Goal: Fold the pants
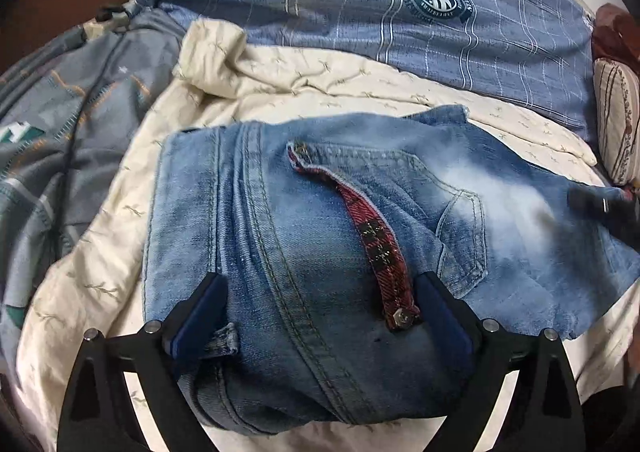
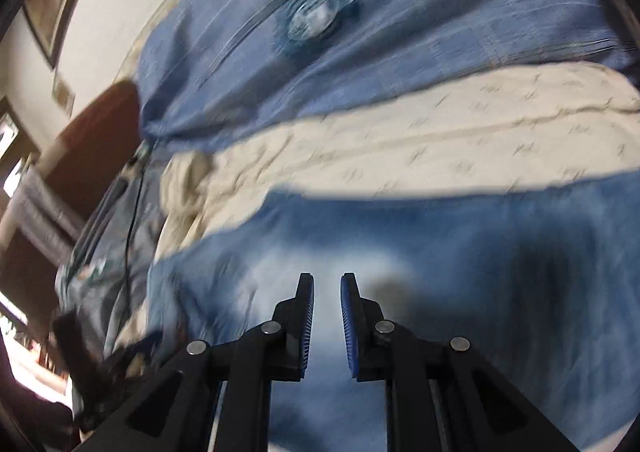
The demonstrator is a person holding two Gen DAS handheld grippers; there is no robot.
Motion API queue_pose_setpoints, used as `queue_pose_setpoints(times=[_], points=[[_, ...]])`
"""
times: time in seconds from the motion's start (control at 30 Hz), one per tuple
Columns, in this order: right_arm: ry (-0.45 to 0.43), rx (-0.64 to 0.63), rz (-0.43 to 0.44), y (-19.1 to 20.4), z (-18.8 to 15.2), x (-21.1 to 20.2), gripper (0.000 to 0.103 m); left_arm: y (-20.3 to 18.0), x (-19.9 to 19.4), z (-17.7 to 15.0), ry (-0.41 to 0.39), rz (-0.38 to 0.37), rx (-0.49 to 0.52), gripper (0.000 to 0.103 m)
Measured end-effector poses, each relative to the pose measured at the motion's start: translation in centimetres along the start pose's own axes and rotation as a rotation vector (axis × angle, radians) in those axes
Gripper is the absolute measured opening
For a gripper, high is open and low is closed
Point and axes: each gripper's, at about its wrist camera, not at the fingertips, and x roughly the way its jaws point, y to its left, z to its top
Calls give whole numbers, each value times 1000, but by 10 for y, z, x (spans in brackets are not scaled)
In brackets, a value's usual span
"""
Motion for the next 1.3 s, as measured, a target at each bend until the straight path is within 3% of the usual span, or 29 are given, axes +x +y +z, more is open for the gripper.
queue_pose_setpoints(times=[0.13,0.37,0.77,1.0,1.3], points=[[70,-66,9,26,-36,2,16,-8,-22,-3,-92,75,22,96],[176,-180,-56,48,-79,25,17,-11,-45,-7,-204,195,70,96],[205,-159,2,40,-76,27,17,-9,-35,-2,-180,198,67,96],[112,-128,65,44,-64,13,17,-15,-31,-2,-167,212,87,96],[195,-192,6,56,-75,41,17,-10,-22,-5,-115,214,83,96]])
